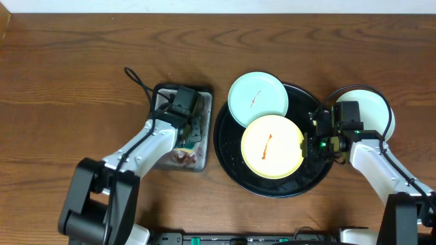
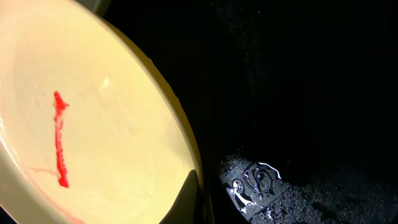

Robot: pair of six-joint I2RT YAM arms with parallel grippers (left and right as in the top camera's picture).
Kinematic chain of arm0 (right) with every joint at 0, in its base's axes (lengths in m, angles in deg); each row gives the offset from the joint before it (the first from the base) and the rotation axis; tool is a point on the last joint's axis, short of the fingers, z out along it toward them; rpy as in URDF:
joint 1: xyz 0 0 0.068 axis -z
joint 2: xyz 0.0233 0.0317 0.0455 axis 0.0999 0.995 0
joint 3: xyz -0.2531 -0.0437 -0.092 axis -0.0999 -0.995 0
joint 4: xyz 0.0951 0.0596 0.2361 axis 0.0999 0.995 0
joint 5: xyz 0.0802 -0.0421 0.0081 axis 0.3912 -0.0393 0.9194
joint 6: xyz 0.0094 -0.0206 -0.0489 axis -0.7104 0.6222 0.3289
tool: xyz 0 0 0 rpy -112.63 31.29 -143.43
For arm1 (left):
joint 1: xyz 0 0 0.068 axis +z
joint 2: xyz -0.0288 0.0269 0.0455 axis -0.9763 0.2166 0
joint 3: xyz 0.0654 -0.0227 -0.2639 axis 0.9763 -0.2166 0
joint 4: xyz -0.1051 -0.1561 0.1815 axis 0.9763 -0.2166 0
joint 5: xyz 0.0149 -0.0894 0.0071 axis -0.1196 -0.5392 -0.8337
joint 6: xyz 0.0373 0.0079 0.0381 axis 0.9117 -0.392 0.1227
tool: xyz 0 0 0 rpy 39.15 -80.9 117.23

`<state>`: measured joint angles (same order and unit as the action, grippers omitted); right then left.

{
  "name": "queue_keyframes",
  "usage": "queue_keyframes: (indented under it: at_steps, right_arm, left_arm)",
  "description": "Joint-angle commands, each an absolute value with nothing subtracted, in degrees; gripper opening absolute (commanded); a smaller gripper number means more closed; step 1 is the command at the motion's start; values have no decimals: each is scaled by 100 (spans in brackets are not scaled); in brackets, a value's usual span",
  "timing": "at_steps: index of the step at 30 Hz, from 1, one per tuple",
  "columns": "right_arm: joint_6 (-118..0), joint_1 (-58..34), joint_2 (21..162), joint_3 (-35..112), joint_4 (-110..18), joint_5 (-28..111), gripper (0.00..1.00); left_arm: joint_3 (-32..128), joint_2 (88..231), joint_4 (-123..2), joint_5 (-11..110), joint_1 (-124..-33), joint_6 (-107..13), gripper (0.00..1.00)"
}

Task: Clean dirty plates on tray and stack at the side
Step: 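Rub the sponge in the soapy water and lift it with the left gripper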

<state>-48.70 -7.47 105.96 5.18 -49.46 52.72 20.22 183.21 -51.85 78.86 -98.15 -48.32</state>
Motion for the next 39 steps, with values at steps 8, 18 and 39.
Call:
queue_keyframes:
  at_steps: [8,18,39]
  right_arm:
    - [-4894,-804,10633,496,-4944,5272,1]
    - [-4894,-804,10633,496,-4944,5272,1]
    - [-4894,-804,10633,496,-4946,5207,1]
  left_arm:
    - [2031,18163,-5139,7934,-9791,-4878,76]
    - [1885,18452,-5098,7923,-9791,-4880,47]
    - [2018,18124,-5386,7652,-9789,-4873,7]
